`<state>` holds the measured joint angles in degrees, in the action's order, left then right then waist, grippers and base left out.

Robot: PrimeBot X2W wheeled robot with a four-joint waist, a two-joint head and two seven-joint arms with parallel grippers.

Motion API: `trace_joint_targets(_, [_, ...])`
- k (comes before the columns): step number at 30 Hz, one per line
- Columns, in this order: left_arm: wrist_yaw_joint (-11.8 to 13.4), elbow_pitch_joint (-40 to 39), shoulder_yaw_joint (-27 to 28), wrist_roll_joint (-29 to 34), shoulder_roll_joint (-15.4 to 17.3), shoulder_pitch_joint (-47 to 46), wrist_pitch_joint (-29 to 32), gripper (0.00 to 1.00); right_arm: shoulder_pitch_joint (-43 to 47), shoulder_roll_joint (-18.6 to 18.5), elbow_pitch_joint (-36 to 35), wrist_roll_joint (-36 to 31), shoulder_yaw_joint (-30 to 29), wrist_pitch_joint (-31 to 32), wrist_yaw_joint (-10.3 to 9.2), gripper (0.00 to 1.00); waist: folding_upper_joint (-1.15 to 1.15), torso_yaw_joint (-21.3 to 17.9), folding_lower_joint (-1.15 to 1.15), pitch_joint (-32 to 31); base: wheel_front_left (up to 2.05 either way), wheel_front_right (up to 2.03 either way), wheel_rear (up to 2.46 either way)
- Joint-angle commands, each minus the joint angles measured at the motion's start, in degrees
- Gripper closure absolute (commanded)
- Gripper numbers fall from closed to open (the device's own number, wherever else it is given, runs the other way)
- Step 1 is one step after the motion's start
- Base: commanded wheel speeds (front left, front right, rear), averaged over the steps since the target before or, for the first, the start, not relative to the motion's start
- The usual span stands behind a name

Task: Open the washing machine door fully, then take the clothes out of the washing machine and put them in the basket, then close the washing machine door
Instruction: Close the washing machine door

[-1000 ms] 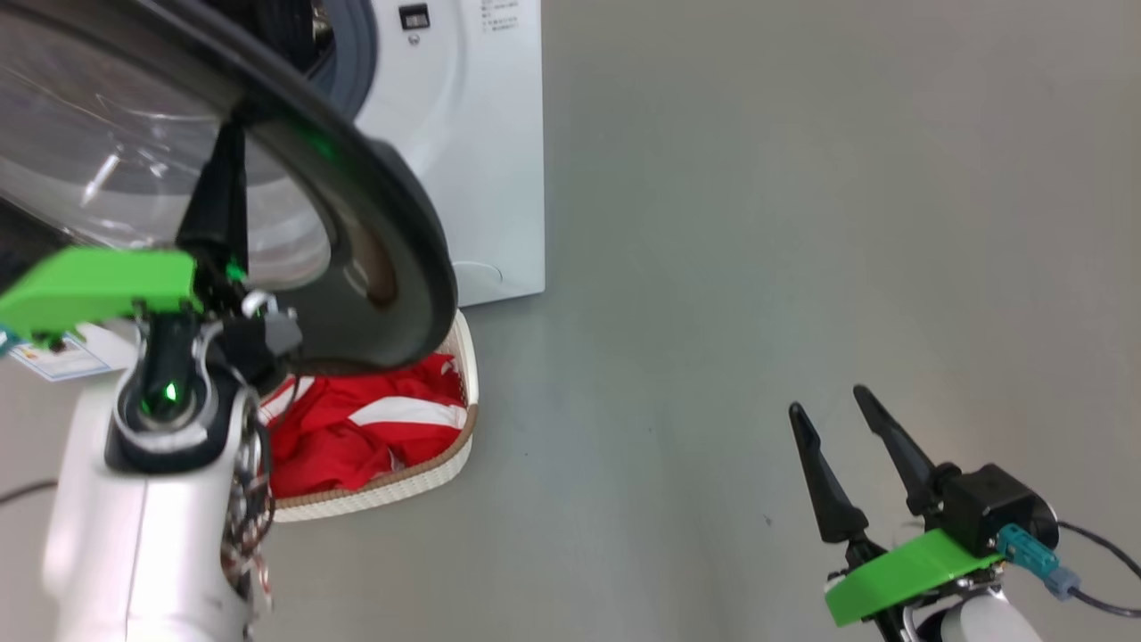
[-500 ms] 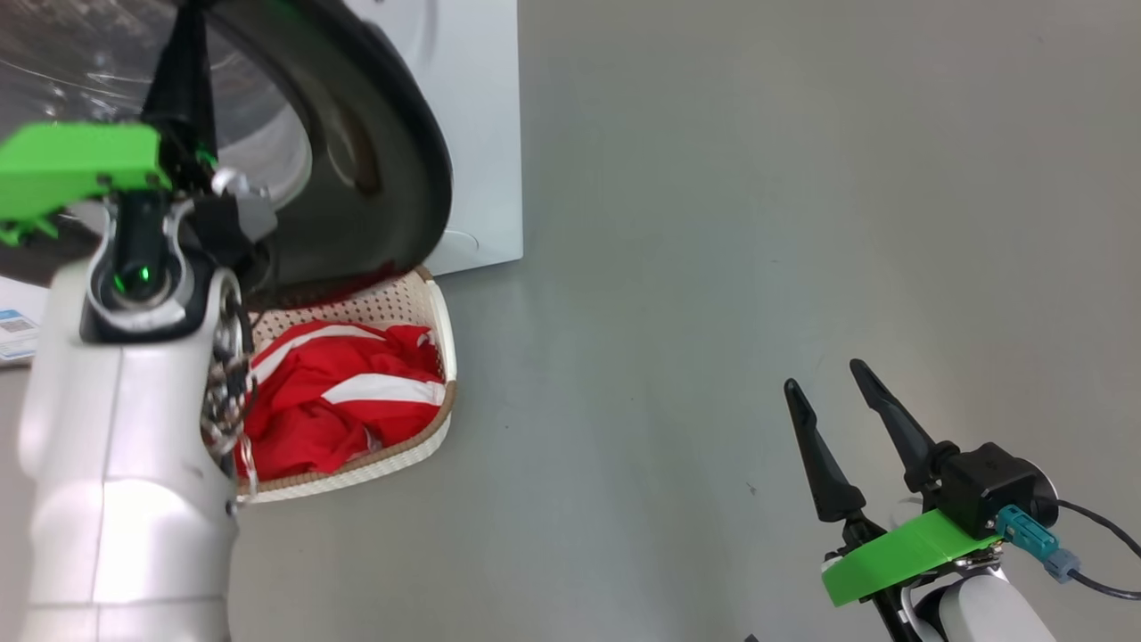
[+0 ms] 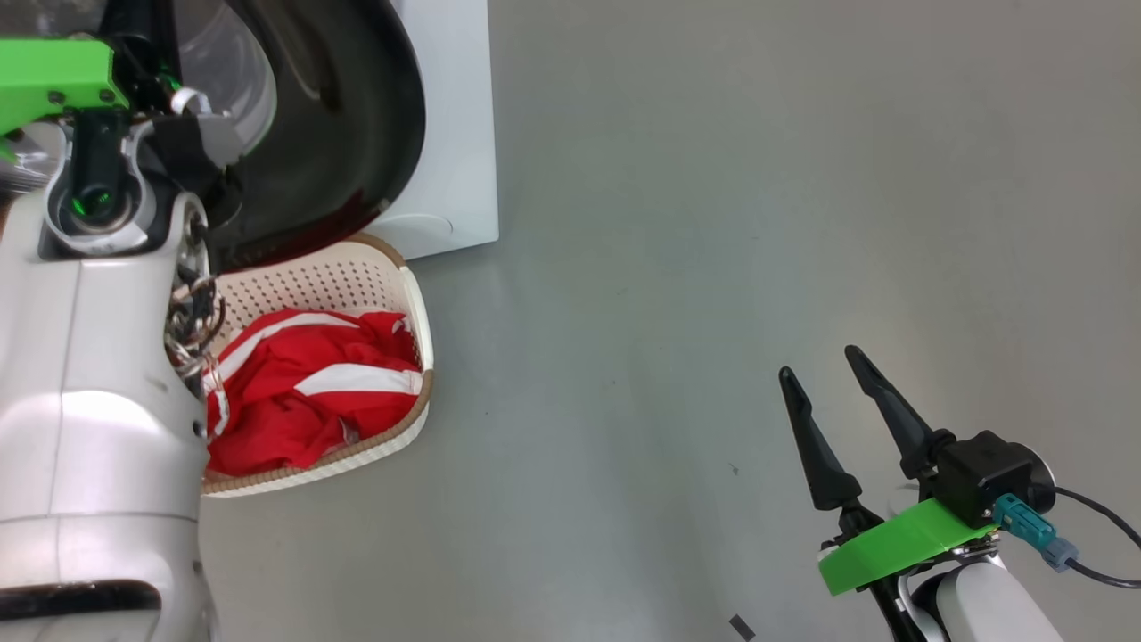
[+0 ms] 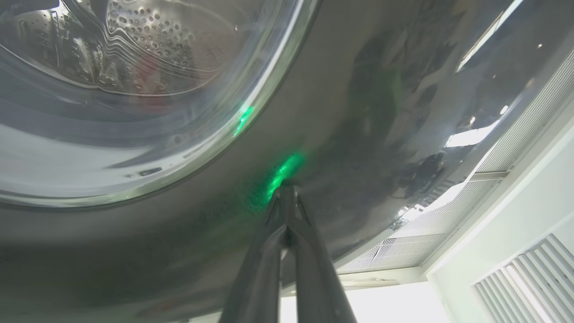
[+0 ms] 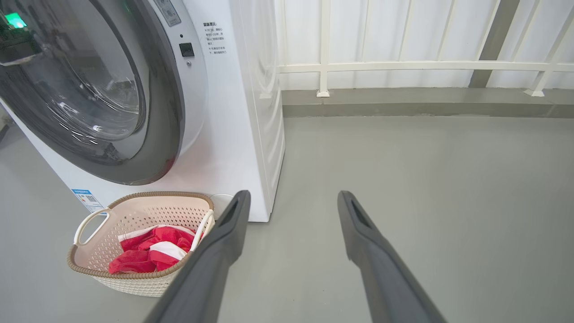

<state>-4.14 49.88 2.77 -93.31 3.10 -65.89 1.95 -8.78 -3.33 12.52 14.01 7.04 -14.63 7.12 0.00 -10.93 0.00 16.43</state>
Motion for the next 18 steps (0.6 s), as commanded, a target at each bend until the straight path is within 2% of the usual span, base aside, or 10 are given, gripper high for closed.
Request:
trace_joint_targets(1, [-1.1, -0.5, 0.6, 0.5, 2.5, -2.1, 0.6, 1.00, -1.8, -0.7, -1.5, -0.2, 1.4, -0.4, 0.36, 0.00, 0.00, -0.1, 0.00, 0.4, 0.00, 0.00, 0.00])
trace_joint_targets(6, [-2.6, 1.0, 0.9, -0.1, 2.5, -1.7, 2.1, 1.00, -1.7, -1.0, -1.3, -0.4, 0.7, -0.4, 0.36, 0.00, 0.00, 0.7, 0.00, -0.1, 0.00, 0.00, 0.00])
trace_joint_targets(8, [-2.9, 0.9, 1.1, -0.4, 2.6, -0.4, 2.8, 0.62, -1.5, -1.0, -1.0, -0.5, 0.8, -0.4, 0.36, 0.00, 0.00, 0.9, 0.00, -0.9, 0.00, 0.00, 0.00])
trace_joint_targets(9, [-3.0, 0.6, 1.2, -0.5, 2.8, 0.5, 3.2, 0.25, -1.5, -0.9, -0.8, -0.4, 0.9, -0.4, 0.36, 0.00, 0.00, 1.0, 0.00, -1.3, 0.00, 0.00, 0.00])
trace_joint_targets(10, [-3.1, 0.2, 1.2, -0.5, 3.0, 1.5, 3.6, 0.00, -1.5, -0.9, -0.7, -0.4, 1.0, -0.4, 0.36, 0.00, 0.00, 1.1, 0.00, -1.8, 0.00, 0.00, 0.00])
trace_joint_targets(18, [-3.3, -7.4, 1.8, 0.9, 5.8, 14.3, 4.2, 0.00, -0.5, -0.5, 0.3, -0.1, 1.4, -0.4, 0.36, 0.00, 0.00, 2.0, 0.00, -6.8, 0.00, 0.00, 0.00])
